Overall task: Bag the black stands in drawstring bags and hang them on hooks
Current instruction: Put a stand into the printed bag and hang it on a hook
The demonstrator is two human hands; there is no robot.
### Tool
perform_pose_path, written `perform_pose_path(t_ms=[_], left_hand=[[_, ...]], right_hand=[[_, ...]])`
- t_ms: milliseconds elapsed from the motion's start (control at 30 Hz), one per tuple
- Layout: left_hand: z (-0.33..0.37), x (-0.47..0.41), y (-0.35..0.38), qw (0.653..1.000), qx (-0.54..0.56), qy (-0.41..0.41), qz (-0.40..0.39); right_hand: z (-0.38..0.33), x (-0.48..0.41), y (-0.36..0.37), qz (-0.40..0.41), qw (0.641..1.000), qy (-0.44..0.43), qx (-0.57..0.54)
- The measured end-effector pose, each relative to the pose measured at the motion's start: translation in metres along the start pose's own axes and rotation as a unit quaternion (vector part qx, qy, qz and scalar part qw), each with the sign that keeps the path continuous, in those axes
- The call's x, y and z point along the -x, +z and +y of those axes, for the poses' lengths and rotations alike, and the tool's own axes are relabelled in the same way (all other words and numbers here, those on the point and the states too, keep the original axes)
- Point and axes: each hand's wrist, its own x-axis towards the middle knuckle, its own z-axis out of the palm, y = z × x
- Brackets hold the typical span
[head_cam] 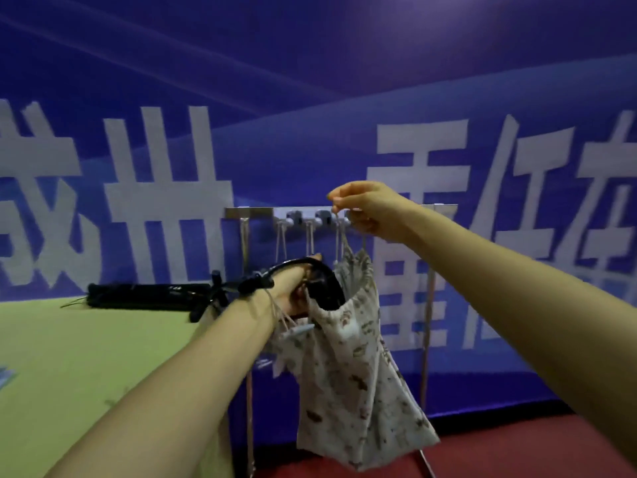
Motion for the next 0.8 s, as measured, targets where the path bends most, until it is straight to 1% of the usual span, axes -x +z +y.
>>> perform_pose_path(t_ms=[33, 67, 167, 233, 333, 467, 600, 733, 800], left_hand=[[-0.004, -0.005, 0.015, 1.000, -0.001, 0.002, -0.016], [-0.008, -0.015, 0.028, 1.000, -0.008, 0.003, -0.012], [-0.013, -0.062, 0.061, 0.999, 0.017, 0.016, -0.030], [-0.014, -0.085, 0.079, 0.999, 0.021, 0.017, -0.029], [-0.012, -0.123, 0.094, 0.997, 0.072, 0.000, -0.007], [-0.015, -0.170, 0.093, 0.994, 0.094, 0.012, 0.051], [-0.030, -0.207, 0.080, 0.985, 0.128, 0.047, 0.110], [-0.044, -0.236, 0.066, 0.983, 0.137, 0.048, 0.115], [-0.046, -0.243, 0.063, 0.982, 0.136, 0.058, 0.121]], right_hand=[[0.006, -0.005, -0.013, 0.007, 1.000, 0.004, 0.014], [0.010, -0.010, -0.024, 0.017, 0.999, 0.006, 0.030], [0.024, -0.030, -0.060, 0.045, 0.995, 0.022, 0.088], [0.033, -0.050, -0.079, 0.063, 0.990, 0.030, 0.122], [0.048, -0.084, -0.101, 0.078, 0.984, 0.039, 0.152], [0.062, -0.129, -0.115, 0.053, 0.976, 0.032, 0.210], [0.085, -0.168, -0.119, 0.016, 0.955, 0.024, 0.295], [0.112, -0.194, -0.122, 0.056, 0.941, -0.018, 0.333], [0.123, -0.204, -0.126, 0.088, 0.939, -0.042, 0.329]])
